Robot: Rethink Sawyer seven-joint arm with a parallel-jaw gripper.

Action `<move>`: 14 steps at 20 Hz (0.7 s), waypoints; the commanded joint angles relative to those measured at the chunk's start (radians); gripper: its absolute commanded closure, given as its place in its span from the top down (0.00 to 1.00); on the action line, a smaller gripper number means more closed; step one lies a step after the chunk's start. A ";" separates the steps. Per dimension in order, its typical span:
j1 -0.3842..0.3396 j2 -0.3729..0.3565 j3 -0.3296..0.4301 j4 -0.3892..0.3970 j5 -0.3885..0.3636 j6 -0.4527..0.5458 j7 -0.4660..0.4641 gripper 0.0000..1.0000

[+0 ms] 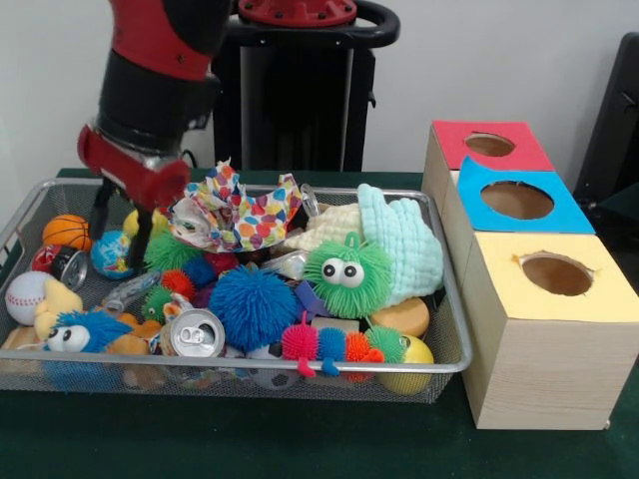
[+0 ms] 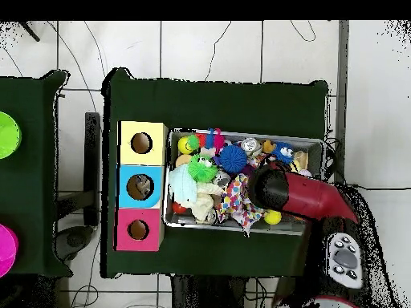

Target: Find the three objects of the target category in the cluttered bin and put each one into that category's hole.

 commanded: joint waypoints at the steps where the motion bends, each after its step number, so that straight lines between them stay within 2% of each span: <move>1: 0.122 0.317 -0.145 -0.370 -0.006 0.109 0.148 1.00; 4: 0.143 0.386 -0.209 -0.423 0.020 0.122 0.180 1.00; 7: 0.131 0.420 -0.246 -0.451 0.028 0.148 0.170 1.00; 11: 0.112 0.449 -0.260 -0.448 0.032 0.146 0.155 1.00; 14: 0.109 0.430 -0.258 -0.405 0.036 0.189 0.135 1.00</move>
